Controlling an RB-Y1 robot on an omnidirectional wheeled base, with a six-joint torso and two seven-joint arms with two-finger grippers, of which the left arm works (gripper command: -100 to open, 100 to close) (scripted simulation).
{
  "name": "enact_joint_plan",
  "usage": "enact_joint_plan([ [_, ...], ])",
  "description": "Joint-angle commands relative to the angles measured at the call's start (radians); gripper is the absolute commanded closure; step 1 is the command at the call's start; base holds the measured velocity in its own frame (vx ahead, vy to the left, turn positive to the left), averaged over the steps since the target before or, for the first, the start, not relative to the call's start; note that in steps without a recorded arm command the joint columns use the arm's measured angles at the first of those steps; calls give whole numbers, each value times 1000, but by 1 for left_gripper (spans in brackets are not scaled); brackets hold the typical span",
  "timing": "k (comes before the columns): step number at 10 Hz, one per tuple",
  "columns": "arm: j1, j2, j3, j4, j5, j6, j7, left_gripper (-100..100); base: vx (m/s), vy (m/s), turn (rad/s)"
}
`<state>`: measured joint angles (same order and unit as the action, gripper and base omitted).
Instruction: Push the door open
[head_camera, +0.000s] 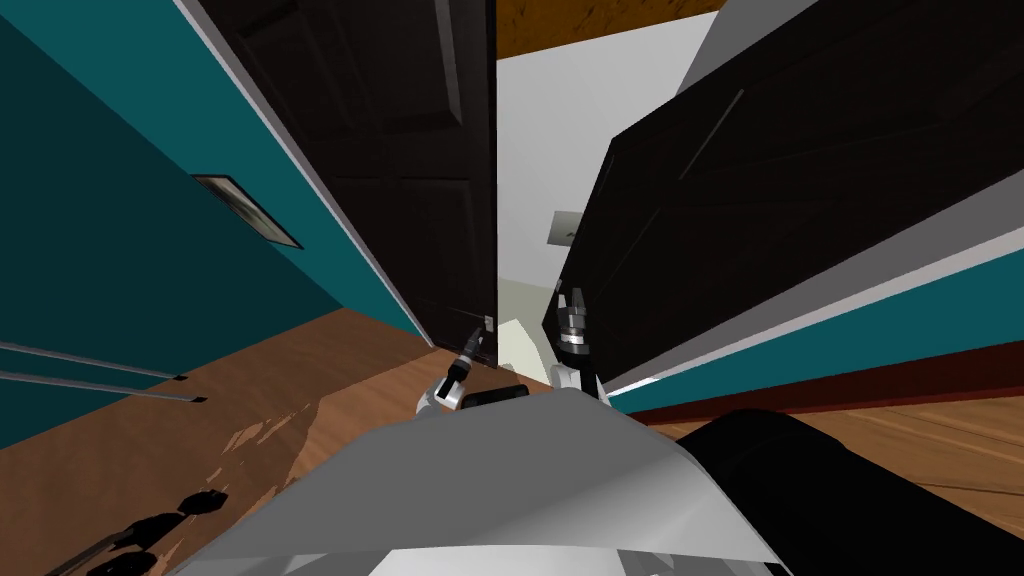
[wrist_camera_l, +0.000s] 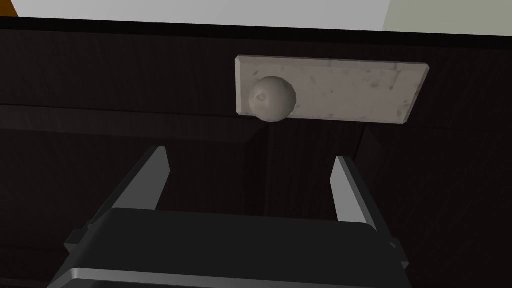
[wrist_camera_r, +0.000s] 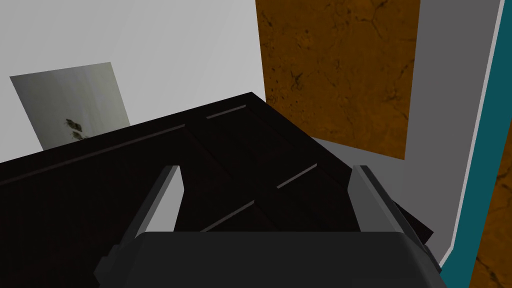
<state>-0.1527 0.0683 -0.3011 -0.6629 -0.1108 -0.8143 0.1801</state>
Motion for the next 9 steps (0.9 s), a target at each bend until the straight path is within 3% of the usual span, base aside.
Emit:
enact_joint_plan([
  [1, 2, -2, 4, 2, 2, -2, -4, -100, 220, -87, -33],
  [6, 8, -12, 10, 9, 4, -7, -11, -100, 166, -58, -21],
  [7, 8, -12, 10, 9, 4, -7, -11, 100, -16, 0, -1],
  [9, 8, -12, 10, 9, 4, -7, -11, 100, -20, 5, -7],
])
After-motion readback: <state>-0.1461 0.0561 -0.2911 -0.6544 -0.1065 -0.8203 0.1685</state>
